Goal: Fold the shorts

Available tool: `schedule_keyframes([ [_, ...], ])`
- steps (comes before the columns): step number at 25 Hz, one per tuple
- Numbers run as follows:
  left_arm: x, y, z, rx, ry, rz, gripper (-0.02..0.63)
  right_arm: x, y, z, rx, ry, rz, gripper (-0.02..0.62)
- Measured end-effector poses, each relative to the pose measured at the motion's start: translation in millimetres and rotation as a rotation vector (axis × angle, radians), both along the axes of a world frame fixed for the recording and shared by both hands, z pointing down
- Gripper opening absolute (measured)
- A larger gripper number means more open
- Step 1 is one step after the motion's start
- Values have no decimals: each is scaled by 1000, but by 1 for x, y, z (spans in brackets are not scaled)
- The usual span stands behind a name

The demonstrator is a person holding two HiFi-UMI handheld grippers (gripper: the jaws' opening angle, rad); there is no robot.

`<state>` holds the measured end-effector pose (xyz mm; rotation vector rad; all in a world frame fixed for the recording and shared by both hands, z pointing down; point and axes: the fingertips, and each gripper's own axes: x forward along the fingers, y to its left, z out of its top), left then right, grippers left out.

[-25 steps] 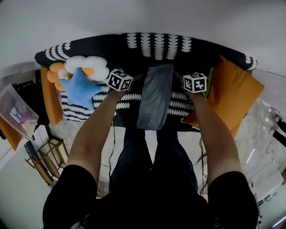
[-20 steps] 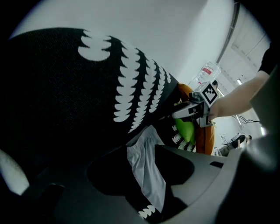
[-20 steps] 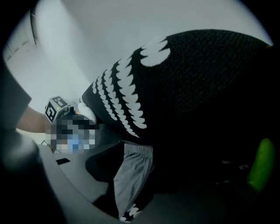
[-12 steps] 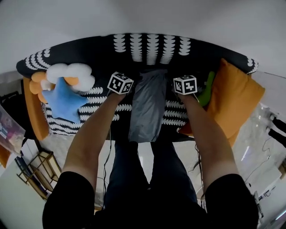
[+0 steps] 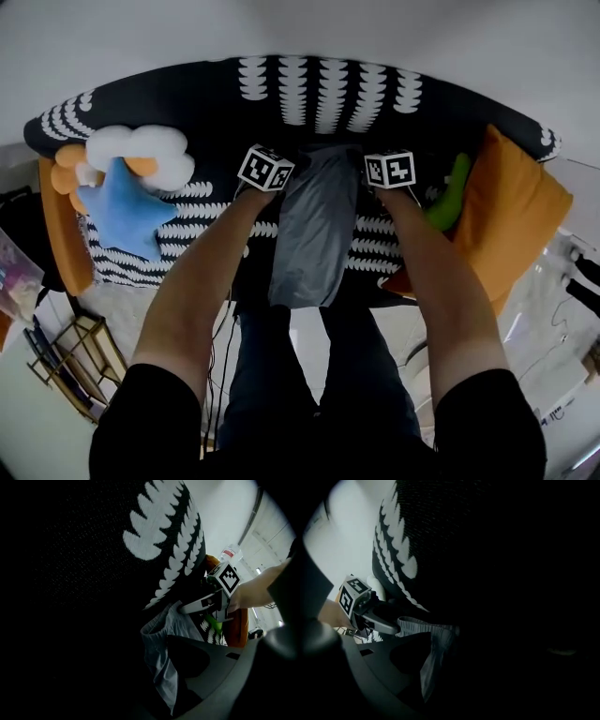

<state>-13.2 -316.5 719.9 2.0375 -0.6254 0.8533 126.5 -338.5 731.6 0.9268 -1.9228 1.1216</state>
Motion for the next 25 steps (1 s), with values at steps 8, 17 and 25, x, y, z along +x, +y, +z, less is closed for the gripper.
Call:
schedule_keyframes([
  [8,2,-8,9,22,14,1,163,1,-5,18,-54,-67,19,251],
  [17,13,-4,0,69,23,38,114,5,0,5,-10,-123,-62,189],
  [25,0,-5,1,77,9,76,95,-20,6,-5,-23,-188,-113,69],
])
